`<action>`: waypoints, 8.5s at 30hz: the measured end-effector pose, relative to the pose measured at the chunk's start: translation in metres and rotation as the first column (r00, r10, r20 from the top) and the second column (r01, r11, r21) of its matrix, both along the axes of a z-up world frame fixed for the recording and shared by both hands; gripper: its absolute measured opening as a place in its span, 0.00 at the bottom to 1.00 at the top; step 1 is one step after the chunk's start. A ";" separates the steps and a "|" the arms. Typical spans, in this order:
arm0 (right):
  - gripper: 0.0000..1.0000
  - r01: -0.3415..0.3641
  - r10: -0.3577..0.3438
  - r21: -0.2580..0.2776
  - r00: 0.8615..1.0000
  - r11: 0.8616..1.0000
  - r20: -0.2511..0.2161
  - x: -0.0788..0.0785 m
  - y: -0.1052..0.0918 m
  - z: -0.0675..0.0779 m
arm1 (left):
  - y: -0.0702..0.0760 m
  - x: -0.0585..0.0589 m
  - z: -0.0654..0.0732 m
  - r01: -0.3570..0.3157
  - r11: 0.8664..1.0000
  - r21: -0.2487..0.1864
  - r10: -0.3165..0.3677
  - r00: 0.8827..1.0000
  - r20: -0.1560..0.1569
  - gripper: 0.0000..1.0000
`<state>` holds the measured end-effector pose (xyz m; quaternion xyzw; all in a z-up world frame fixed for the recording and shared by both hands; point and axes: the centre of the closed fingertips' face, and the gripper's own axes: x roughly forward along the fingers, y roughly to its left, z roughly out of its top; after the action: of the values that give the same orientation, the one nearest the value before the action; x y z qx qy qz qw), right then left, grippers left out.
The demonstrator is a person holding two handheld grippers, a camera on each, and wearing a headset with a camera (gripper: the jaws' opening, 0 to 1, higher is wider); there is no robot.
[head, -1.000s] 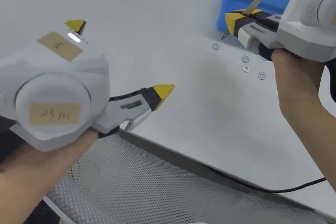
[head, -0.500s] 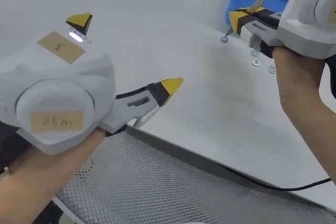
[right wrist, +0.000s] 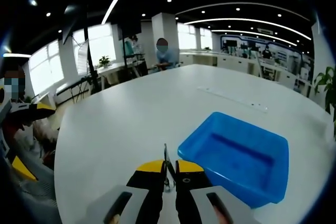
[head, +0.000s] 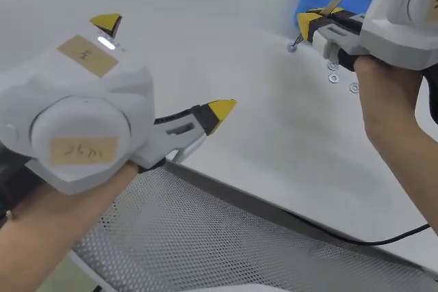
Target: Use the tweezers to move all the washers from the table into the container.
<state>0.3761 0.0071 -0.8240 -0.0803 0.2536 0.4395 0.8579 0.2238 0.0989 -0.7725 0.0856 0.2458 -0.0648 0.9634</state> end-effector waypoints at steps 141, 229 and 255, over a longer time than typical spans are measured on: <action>0.02 0.087 -0.091 0.061 0.994 0.994 0.065 0.032 -0.013 0.069 | 0.003 -0.001 -0.001 0.016 0.998 0.052 -0.017 1.000 0.016 0.99; 0.03 0.180 -0.184 0.138 0.983 0.974 0.018 -0.001 -0.062 0.058 | -0.001 -0.004 -0.005 0.034 0.996 0.083 -0.033 0.999 -0.020 0.95; 0.04 0.200 -0.200 0.012 0.979 0.980 -0.028 0.005 -0.073 0.002 | 0.001 -0.003 -0.008 0.033 0.996 0.081 -0.031 0.999 -0.035 0.94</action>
<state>0.3815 -0.0656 -0.8223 -0.0424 0.2684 0.3538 0.8950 0.2210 0.0998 -0.7806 0.1277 0.2632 -0.0717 0.9536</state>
